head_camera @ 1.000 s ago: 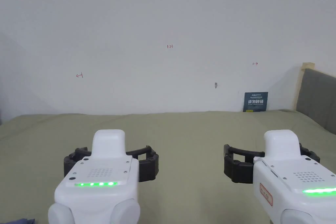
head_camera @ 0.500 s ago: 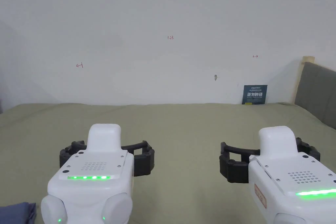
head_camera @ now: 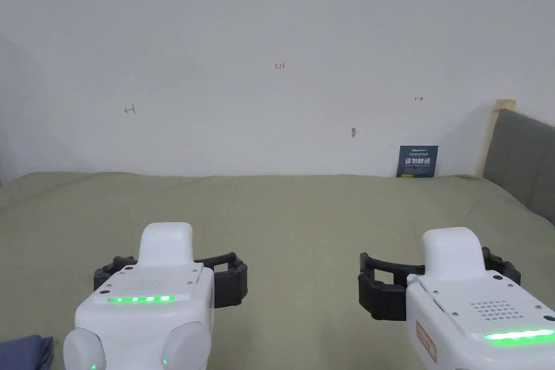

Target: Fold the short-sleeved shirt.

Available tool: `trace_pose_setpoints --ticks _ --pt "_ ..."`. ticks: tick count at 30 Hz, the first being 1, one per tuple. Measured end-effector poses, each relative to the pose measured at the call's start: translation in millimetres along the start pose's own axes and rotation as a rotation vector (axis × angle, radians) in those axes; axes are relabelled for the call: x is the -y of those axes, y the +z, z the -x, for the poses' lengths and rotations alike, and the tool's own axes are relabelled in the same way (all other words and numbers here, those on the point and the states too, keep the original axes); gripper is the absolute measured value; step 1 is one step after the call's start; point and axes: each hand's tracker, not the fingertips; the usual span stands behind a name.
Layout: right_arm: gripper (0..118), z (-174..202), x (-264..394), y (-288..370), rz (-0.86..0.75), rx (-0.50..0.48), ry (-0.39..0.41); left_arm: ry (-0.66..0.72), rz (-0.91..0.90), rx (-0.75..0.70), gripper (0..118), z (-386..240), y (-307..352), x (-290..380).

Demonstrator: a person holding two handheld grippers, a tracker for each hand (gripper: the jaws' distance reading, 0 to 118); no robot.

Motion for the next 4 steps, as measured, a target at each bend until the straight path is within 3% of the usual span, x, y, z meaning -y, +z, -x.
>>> trace_pose_setpoints --ticks 4 --pt "118 -0.5 -0.8 0.7 0.006 0.004 -0.001 0.035 -0.007 0.034 118 4.6 1.5 2.1"
